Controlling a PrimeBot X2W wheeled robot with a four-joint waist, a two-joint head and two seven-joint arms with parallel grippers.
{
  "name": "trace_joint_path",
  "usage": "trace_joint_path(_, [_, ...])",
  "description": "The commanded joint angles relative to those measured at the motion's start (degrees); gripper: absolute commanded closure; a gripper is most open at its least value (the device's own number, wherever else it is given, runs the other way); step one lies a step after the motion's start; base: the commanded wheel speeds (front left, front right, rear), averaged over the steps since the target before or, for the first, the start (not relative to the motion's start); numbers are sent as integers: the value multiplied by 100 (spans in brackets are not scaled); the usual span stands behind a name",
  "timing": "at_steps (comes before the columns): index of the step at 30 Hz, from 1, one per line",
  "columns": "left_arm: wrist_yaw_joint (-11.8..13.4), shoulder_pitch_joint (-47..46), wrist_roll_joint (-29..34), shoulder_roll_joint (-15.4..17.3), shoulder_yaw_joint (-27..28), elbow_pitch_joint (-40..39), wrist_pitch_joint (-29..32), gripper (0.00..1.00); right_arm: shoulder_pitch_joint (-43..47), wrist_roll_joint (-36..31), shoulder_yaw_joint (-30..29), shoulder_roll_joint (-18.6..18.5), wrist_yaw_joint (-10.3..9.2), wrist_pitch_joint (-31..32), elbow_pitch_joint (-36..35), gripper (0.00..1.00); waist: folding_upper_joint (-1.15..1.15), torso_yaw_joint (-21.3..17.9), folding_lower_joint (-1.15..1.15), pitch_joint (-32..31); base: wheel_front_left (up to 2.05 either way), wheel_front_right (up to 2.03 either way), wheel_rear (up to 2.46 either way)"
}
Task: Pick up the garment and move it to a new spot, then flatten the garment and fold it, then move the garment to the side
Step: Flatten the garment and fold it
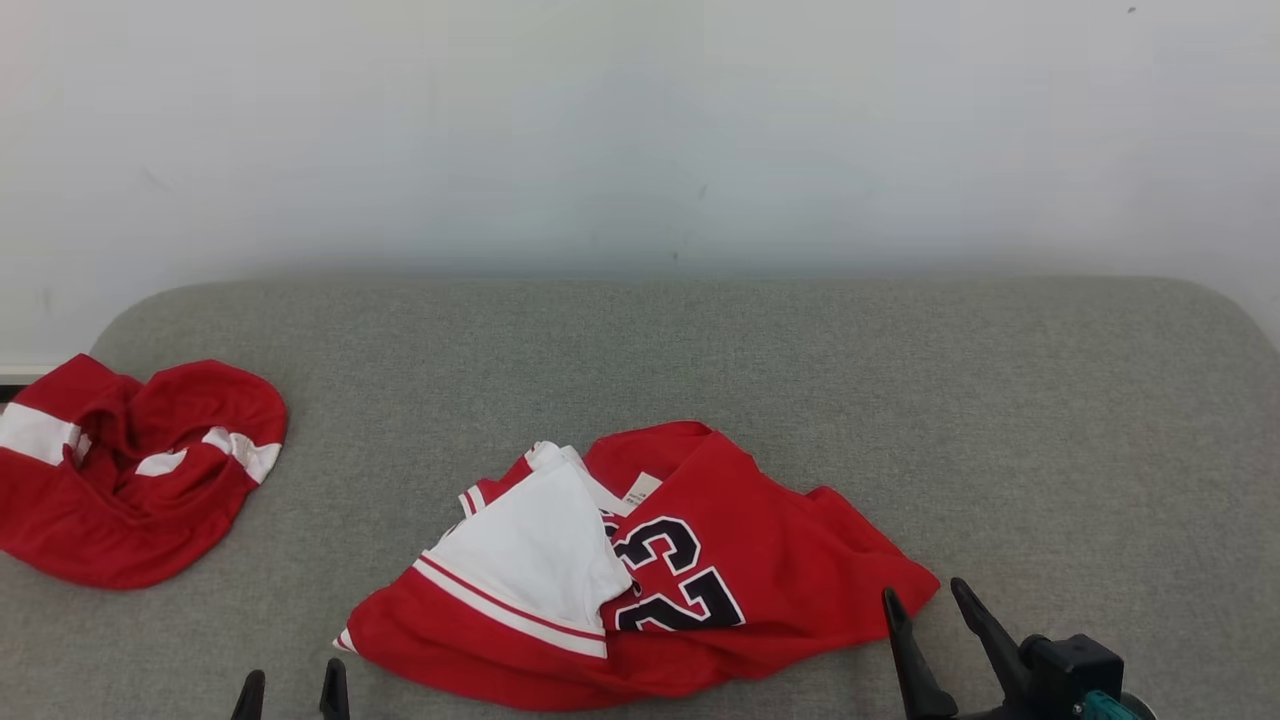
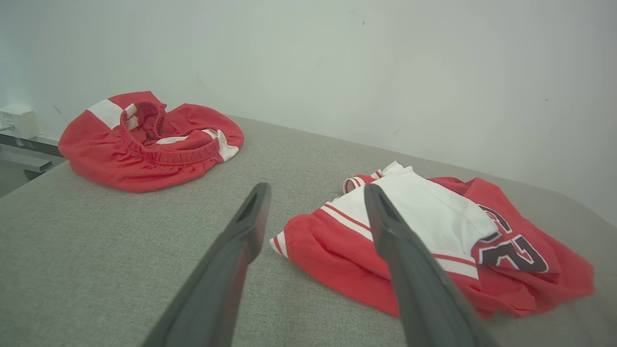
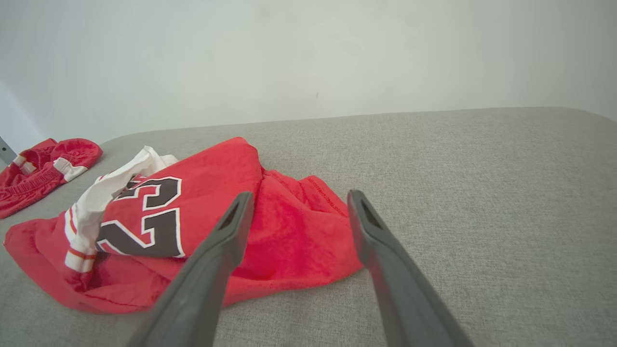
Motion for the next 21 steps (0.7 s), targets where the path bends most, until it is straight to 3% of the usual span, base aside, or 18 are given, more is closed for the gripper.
trace_joint_path(1, [-26,46,54,-29,-5,18,-6,0,-20,-25,-13,-74,3,103,13,0,0,17,0,1,0,0,0])
trace_joint_path(7, [-86,-123,102,-53,-102,50,-6,0,-596,276,-36,-231,3,1108,284,0,0,54,0,80,0,0,0])
trace_joint_path(14, [-134,-330,94,-64,-244,47,-6,0,-1936,499,158,-528,3,2565,1019,0,0,205,0,362,0,0,0])
trace_joint_path(21, [-168,-541,49,-69,-376,77,-6,0,-2883,610,571,-713,3,3176,1809,0,0,456,0,686,0,0,0])
